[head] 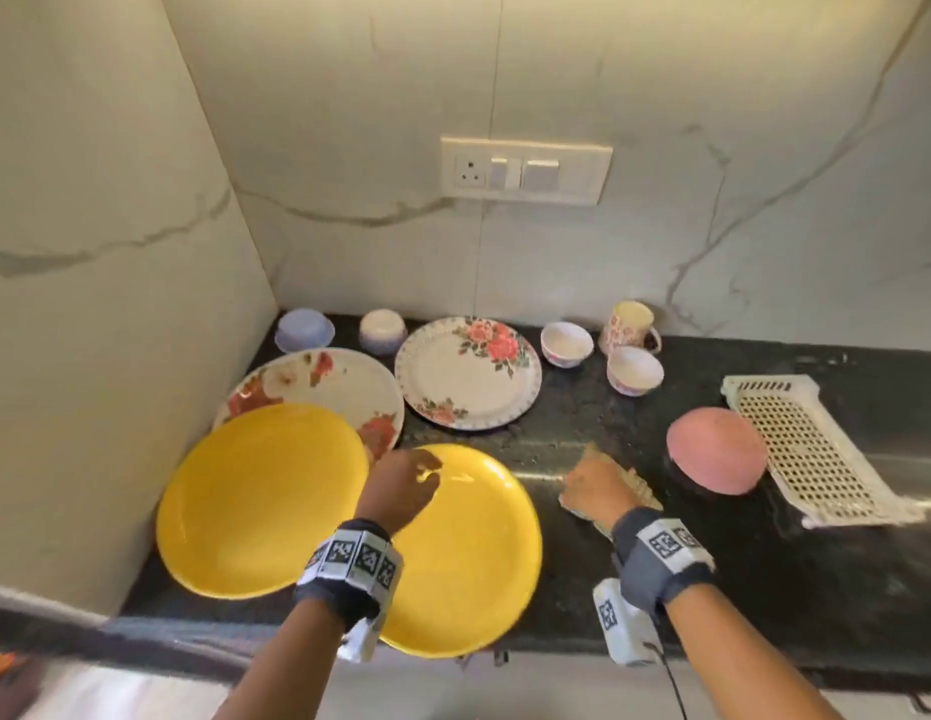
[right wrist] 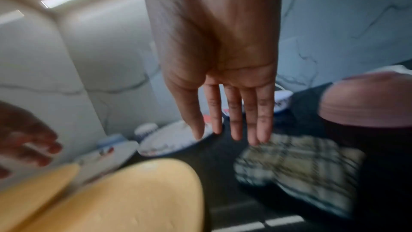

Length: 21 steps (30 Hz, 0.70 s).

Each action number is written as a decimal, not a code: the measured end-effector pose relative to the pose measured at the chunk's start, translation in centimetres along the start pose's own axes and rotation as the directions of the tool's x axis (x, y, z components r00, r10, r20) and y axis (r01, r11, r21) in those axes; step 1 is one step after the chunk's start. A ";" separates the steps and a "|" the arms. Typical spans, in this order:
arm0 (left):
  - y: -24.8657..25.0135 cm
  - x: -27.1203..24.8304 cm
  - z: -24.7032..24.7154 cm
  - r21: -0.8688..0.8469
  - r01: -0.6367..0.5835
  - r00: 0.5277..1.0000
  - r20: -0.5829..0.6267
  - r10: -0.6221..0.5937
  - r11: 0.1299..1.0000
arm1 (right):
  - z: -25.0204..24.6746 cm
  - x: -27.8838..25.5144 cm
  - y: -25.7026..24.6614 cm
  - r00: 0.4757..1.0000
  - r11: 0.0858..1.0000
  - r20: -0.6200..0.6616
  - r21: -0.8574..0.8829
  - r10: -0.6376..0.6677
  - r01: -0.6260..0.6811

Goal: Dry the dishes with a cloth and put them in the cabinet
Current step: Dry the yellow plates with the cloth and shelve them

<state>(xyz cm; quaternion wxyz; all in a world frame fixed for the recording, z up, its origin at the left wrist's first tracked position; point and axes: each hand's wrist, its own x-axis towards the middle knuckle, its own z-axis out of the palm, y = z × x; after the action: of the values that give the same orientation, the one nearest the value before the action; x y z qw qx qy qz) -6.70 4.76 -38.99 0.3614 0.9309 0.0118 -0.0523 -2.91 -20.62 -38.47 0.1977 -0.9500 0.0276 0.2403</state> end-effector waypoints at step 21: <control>-6.2 -7.4 5.4 -0.112 0.772 0.614 -0.125 -0.780 0.626 | 5.7 7.4 8.4 0.971 0.971 -0.238 -0.226 0.017 -0.072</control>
<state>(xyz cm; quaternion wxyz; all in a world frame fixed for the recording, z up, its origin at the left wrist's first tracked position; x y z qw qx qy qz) -14.93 5.79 -46.29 0.3227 0.8265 0.4431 -0.1278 -0.15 -25.85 -49.62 0.0745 -0.9874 0.0438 0.1326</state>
